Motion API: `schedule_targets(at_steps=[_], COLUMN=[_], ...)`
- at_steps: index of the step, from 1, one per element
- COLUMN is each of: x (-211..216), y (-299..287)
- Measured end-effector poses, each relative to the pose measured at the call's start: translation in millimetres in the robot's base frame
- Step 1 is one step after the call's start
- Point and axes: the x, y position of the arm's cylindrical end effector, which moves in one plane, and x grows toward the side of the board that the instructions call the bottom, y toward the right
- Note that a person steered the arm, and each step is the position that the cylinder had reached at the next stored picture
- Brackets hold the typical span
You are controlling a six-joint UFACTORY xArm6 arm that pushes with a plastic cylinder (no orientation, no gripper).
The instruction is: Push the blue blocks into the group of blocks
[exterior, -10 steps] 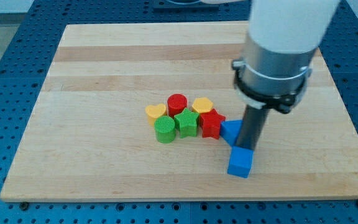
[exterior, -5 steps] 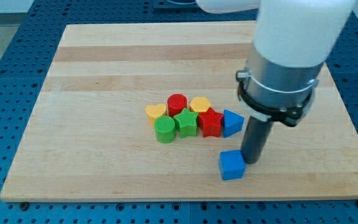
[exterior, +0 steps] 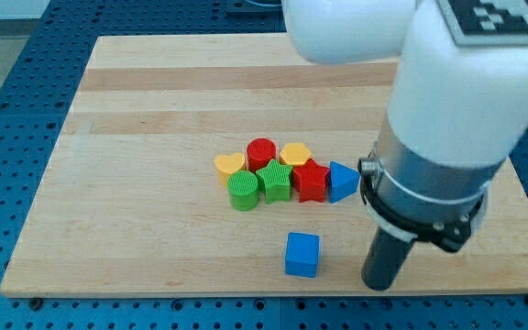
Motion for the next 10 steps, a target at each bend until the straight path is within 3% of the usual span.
schedule_targets(at_steps=[1,4,5,7,8,9,10], x=[-0.1,-12.2,-64.9,-24.8,-2.0,-44.0,-111.5], y=[-8.8,-114.1,-129.8,-132.4,-47.8,49.5,59.8])
